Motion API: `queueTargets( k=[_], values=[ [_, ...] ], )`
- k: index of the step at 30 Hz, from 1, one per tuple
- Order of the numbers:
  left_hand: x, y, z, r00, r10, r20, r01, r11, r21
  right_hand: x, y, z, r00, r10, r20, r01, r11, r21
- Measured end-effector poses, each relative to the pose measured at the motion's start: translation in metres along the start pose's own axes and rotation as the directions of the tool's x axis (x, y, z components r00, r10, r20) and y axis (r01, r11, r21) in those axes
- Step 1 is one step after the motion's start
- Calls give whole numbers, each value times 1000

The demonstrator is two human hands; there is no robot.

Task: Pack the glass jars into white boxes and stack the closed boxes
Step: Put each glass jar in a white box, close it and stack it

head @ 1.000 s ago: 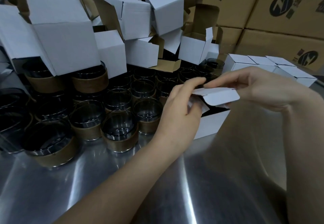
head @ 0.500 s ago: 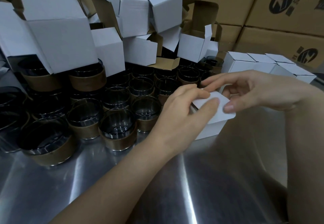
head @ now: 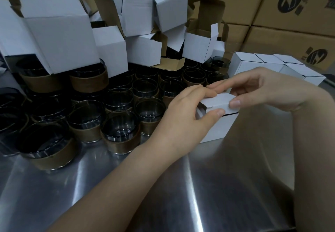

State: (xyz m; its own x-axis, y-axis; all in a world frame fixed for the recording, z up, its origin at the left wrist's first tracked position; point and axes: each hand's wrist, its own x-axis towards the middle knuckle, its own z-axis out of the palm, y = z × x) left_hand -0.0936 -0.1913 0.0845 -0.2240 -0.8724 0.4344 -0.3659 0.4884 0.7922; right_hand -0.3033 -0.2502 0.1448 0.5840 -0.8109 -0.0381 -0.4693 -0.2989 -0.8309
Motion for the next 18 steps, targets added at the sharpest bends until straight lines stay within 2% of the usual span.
queueTargets(
  k=[15,18],
  values=[
    [0,-1,0,999,-21,49,21,1000,2,1,-5,1,999,31,18,-31,999,-13],
    [-1,0,0,998,-38,49,40,998,-41,2,-3,2,999,37,34,-37,999,-18]
  ],
)
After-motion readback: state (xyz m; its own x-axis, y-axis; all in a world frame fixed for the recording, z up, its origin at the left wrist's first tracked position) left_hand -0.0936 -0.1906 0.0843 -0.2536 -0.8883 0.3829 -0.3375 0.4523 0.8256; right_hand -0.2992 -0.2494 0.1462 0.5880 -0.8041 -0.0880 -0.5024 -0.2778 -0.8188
